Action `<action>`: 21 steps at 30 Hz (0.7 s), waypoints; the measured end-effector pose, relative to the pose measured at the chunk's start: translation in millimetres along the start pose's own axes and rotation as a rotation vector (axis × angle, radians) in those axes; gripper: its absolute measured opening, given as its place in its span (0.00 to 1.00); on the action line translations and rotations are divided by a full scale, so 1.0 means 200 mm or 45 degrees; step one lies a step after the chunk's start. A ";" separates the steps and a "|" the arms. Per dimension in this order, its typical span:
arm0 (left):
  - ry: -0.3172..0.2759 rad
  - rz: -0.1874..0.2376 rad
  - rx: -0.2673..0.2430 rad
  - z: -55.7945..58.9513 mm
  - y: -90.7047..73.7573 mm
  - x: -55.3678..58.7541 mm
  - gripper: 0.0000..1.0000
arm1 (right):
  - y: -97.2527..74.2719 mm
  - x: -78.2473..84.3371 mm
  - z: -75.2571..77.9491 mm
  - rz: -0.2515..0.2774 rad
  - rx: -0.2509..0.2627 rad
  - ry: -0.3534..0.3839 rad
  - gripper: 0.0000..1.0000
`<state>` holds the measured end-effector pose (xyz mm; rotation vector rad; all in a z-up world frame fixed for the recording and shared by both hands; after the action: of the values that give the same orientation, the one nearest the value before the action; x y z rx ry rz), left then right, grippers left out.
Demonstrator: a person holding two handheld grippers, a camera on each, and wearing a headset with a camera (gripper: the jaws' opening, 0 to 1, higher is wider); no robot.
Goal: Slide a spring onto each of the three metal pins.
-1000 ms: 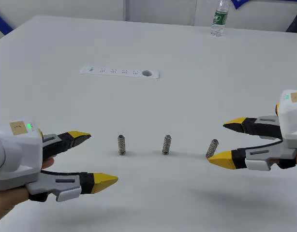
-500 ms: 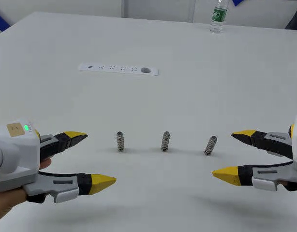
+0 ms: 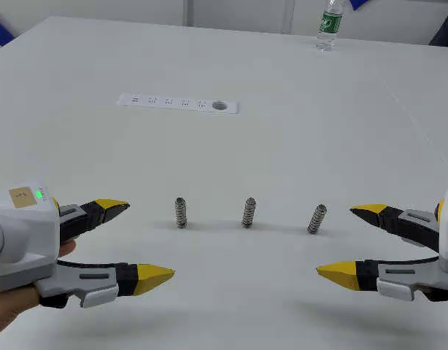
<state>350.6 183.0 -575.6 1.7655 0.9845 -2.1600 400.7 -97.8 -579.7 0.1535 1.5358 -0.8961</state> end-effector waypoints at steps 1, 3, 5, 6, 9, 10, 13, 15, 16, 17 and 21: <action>0.000 0.000 0.000 0.00 0.00 0.00 0.78 | 0.00 0.00 0.00 0.000 0.000 0.002 0.76; 0.000 -0.002 0.000 0.00 0.00 0.00 0.78 | 0.00 0.01 0.00 -0.002 0.001 0.004 0.76; 0.001 -0.002 0.002 0.00 0.01 0.00 0.78 | 0.00 0.01 0.00 -0.003 0.001 0.008 0.76; 0.001 -0.002 0.003 0.00 0.01 0.00 0.78 | 0.00 0.01 0.00 -0.003 0.002 0.008 0.76; 0.000 -0.003 0.003 0.00 0.01 0.00 0.78 | 0.00 0.02 0.00 -0.003 0.005 0.014 0.76; 0.000 -0.003 0.003 0.00 0.01 0.00 0.78 | 0.00 0.02 0.00 -0.005 0.003 0.016 0.76; -0.001 -0.003 0.003 0.01 0.00 0.00 0.78 | 0.00 0.02 0.00 -0.006 0.003 0.016 0.76; -0.002 -0.004 0.003 0.01 0.00 0.00 0.78 | 0.00 0.02 0.01 -0.004 0.005 0.018 0.76; -0.002 -0.004 0.003 0.01 0.00 0.00 0.78 | 0.00 0.02 0.01 -0.004 0.005 0.019 0.76; -0.001 -0.006 0.004 0.01 0.00 0.00 0.78 | 0.00 0.02 0.01 -0.006 0.006 0.020 0.76; -0.002 -0.005 0.003 0.00 0.00 0.00 0.78 | -0.01 0.01 0.01 -0.003 0.010 0.019 0.76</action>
<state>350.3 182.1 -576.2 1.7639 0.9860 -2.1658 401.8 -101.1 -579.9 0.1644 1.5468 -0.9049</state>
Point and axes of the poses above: the centre of the closed fingertips' face, and the gripper's own axes: y roughly forward along the fingers, z roughly to its right, x roughly out of its underside, the point moved 4 cm from there along -y, roughly backward along the fingers, and after that the axes turned 9 degrees about x, right-handed, at the moved point
